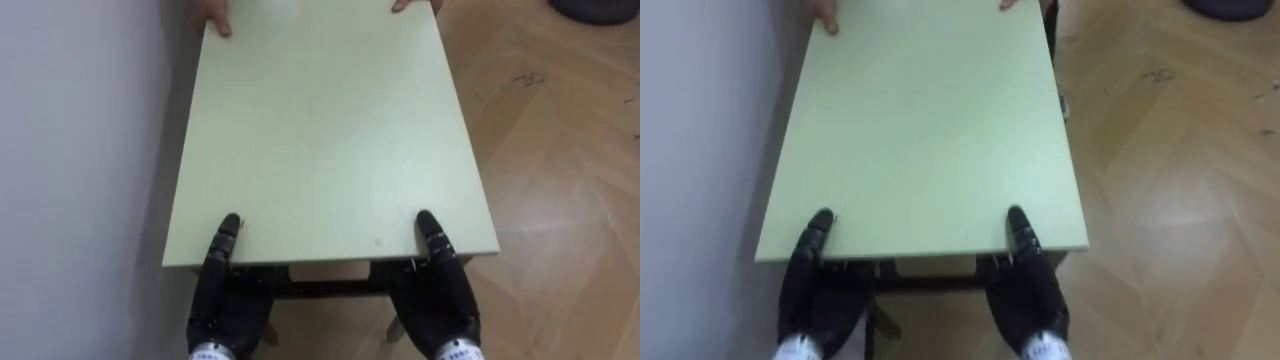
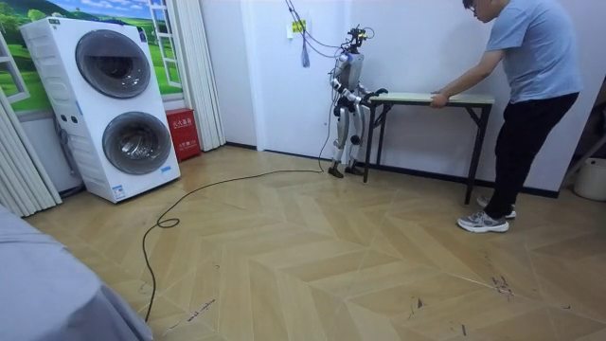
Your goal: Move table with human
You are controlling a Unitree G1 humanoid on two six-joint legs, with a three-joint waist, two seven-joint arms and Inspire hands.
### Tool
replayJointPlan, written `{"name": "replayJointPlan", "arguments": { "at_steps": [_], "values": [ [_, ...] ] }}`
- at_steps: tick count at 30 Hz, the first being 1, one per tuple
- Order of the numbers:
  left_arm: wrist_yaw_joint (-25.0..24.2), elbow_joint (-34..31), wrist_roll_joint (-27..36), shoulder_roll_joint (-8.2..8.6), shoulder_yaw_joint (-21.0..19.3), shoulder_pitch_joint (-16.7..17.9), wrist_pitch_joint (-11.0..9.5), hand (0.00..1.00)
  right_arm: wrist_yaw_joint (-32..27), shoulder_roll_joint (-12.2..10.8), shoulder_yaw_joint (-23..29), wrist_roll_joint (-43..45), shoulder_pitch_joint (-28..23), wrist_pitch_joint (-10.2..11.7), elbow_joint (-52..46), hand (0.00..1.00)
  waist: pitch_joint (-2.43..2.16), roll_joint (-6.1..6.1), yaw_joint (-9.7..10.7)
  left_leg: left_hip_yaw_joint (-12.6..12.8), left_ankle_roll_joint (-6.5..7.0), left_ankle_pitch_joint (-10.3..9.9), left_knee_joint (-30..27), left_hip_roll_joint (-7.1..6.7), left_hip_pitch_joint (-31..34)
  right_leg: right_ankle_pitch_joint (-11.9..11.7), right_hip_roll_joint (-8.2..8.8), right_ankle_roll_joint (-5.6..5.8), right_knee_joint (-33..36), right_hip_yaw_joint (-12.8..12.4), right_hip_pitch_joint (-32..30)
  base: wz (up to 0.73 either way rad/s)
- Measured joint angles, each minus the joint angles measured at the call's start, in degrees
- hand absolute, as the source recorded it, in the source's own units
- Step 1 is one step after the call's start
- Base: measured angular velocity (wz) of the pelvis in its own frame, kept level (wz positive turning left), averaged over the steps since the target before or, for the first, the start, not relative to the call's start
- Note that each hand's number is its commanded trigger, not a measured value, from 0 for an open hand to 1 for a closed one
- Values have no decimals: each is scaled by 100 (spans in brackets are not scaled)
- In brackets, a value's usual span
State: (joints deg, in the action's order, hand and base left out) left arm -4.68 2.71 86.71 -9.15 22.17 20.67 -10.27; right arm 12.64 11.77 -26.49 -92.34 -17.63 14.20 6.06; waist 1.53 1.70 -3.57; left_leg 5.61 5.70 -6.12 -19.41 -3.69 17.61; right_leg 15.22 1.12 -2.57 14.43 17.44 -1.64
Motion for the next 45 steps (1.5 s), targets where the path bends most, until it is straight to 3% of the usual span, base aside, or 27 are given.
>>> {"name": "replayJointPlan", "arguments": {
  "at_steps": [15,21,24,25,26,27,28,30,35,41,45],
  "values": [
    [68,59,15,34,60,130,55,100,-40,124,59,-2,-127,-148,1,100,-6,-22,-18,0,26,18,130,-68,-134,-4,58,8,-1,-24,111,1],
    [68,64,8,31,57,126,62,100,-63,109,71,-13,-141,-179,0,100,-5,-18,-87,86,88,10,165,-68,-127,29,129,65,260,-45,-40,-6],
    [95,64,-17,28,64,126,63,100,-68,56,89,-14,-202,-176,12,100,1,-10,-66,41,143,-12,164,-89,-235,133,190,247,923,-397,-261,3],
    [143,64,-33,19,73,125,63,100,-72,70,94,-25,-233,-175,15,100,14,19,9,-75,166,-22,149,-128,-293,225,177,391,1099,-668,-364,24],
    [156,64,-34,26,77,112,62,100,-74,70,96,-25,-240,-165,14,100,21,35,60,-178,171,-25,138,-166,-293,263,168,400,1016,-796,-364,43],
    [184,73,-31,9,96,55,62,100,-74,62,96,-24,-241,-124,5,100,27,39,123,-265,179,-20,132,-230,-274,254,208,404,770,-999,-439,53],
    [192,108,-23,4,114,22,63,100,-74,78,96,-24,-250,-98,-2,100,27,52,179,-347,181,-18,90,-294,-266,172,266,306,709,-1029,-513,47],
    [193,133,-21,5,129,22,67,100,-73,104,97,-24,-265,-98,-3,100,29,46,196,-346,176,-18,102,-319,-302,158,275,252,681,-931,-440,19],
    [192,183,-22,3,160,18,79,100,-75,142,90,-42,-311,-100,-2,100,32,41,188,-348,173,-20,201,-313,-455,98,253,250,524,-905,-198,2],
    [173,210,-99,-9,161,18,77,100,-83,122,89,-133,-322,-115,58,100,109,-78,221,-416,170,-17,317,-314,-584,-11,206,254,215,-850,52,4],
    [-54,574,-151,-28,147,-87,135,100,-78,26,140,-134,-310,-188,301,100,109,-133,190,-425,171,-21,313,-310,-603,-61,190,256,118,-843,105,1]
  ]
}}
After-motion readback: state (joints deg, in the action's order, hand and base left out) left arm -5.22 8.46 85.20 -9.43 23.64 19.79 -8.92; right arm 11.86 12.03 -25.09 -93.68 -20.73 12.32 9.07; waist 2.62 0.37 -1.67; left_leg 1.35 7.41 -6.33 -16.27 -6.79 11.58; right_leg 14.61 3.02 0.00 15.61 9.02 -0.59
